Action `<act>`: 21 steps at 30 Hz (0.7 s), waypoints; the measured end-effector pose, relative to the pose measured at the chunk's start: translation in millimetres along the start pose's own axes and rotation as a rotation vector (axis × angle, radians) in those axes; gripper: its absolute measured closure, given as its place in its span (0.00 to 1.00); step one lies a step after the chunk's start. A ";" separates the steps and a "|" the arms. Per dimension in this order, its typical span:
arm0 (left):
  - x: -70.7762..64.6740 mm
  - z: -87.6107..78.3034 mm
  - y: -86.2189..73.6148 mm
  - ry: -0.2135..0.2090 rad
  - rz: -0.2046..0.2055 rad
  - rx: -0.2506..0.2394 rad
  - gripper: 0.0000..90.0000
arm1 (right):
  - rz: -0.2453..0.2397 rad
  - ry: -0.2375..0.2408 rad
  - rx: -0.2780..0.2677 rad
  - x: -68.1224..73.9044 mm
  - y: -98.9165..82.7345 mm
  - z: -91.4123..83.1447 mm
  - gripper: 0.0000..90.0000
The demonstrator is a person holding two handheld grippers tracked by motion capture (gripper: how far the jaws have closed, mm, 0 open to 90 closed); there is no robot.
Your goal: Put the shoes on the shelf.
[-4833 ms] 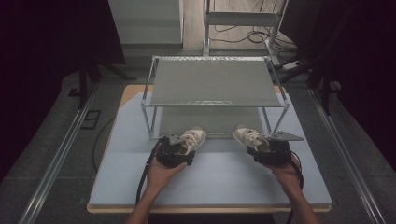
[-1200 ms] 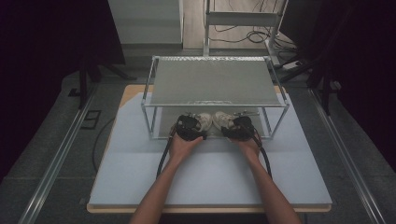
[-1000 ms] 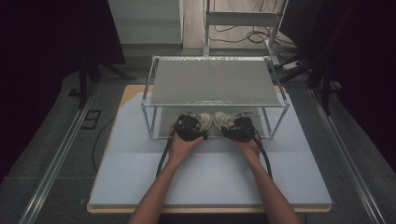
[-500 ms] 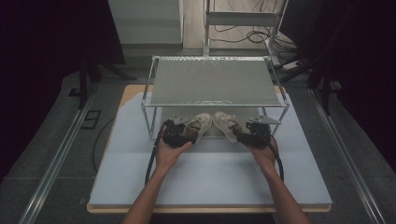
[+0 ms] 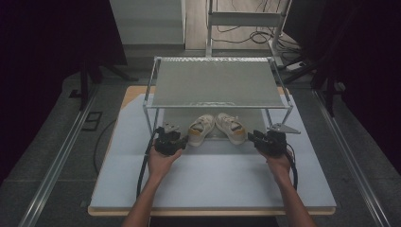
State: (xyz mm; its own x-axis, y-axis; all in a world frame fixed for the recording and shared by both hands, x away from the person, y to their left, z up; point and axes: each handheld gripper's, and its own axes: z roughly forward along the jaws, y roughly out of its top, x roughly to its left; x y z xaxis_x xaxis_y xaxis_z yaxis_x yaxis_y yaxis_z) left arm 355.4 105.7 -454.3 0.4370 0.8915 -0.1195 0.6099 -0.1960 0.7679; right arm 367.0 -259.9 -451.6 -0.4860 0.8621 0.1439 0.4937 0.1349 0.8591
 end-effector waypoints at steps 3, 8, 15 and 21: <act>2.4 -0.9 -0.1 0.002 0.000 -0.002 0.72 | 0.009 0.014 0.012 -3.3 -3.8 1.6 0.79; 7.1 -1.7 -0.3 0.006 -0.001 0.005 0.80 | -0.002 0.020 0.021 -4.8 -3.5 1.7 0.85; 16.2 0.4 -4.0 -0.010 -0.005 0.030 0.93 | -0.012 0.020 0.045 -6.2 -5.5 5.4 0.93; 18.6 4.2 -6.7 -0.017 -0.013 0.042 0.93 | -0.020 0.012 0.062 -5.2 -7.1 11.8 0.93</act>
State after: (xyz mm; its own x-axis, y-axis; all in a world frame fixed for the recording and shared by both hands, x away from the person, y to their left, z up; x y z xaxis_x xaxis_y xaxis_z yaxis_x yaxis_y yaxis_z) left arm 362.3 121.9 -464.3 0.4398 0.8872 -0.1398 0.6424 -0.2019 0.7393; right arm 374.5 -259.5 -464.2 -0.5050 0.8528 0.1331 0.5271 0.1826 0.8299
